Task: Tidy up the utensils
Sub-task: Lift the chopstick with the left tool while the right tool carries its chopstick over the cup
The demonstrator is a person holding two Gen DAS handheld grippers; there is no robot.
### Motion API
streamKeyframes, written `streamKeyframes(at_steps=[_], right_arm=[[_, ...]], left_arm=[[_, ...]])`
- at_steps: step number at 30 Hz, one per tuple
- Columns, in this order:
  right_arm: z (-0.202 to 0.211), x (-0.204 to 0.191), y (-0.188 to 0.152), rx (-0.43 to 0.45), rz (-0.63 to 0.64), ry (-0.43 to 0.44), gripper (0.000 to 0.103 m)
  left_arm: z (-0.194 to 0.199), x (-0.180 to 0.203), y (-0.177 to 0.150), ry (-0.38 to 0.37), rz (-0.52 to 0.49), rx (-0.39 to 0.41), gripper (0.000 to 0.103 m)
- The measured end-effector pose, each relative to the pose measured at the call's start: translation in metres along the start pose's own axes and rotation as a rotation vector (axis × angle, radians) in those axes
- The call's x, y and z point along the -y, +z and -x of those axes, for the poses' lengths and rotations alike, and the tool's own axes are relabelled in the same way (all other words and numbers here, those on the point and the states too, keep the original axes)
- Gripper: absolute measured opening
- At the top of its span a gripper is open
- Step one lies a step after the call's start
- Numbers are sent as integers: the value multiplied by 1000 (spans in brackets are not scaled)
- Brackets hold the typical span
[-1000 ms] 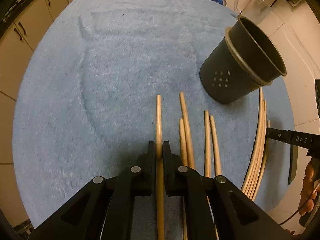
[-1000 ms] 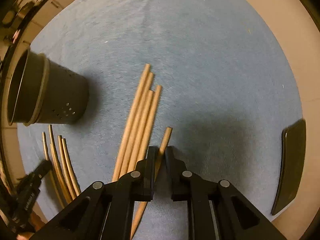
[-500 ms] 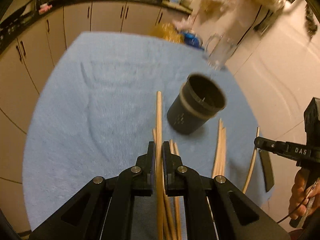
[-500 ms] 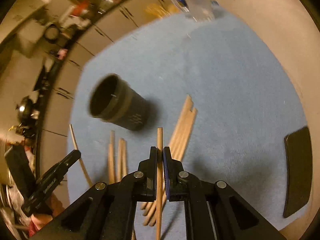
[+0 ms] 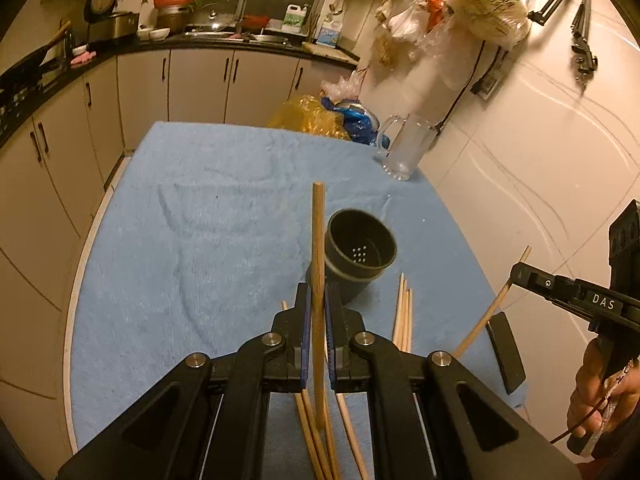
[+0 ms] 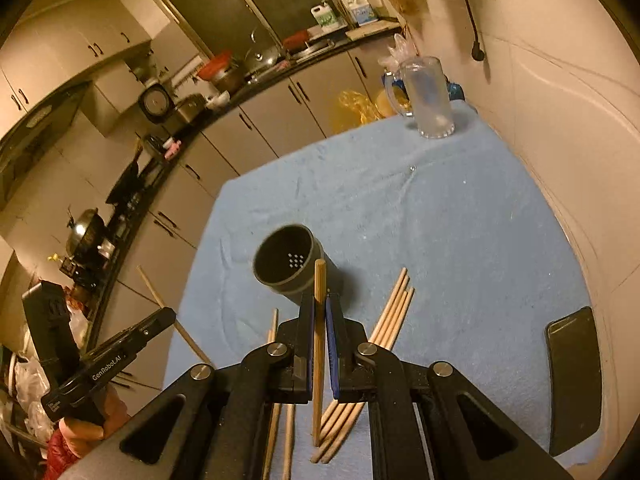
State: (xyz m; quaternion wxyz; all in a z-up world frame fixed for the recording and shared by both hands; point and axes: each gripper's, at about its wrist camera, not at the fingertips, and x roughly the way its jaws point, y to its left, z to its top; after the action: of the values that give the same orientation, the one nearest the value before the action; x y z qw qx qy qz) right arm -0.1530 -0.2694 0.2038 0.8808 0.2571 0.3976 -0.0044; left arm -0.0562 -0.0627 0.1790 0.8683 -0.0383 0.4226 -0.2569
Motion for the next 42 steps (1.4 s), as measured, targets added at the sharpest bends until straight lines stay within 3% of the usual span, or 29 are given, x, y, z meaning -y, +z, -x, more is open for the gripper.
streamKeyframes(at_steps=[13, 24, 32, 42], right_arm=[[39, -12, 29, 96, 10, 56, 6], [72, -23, 93, 197, -6, 127, 6], [47, -22, 134, 211, -25, 93, 6], [-23, -6, 139, 85, -46, 43, 6]], left_arm=[[17, 7, 29, -13, -22, 50, 6], [45, 10, 93, -55, -11, 134, 6], [24, 27, 137, -72, -21, 166, 6], [-49, 25, 134, -58, 33, 44, 6]])
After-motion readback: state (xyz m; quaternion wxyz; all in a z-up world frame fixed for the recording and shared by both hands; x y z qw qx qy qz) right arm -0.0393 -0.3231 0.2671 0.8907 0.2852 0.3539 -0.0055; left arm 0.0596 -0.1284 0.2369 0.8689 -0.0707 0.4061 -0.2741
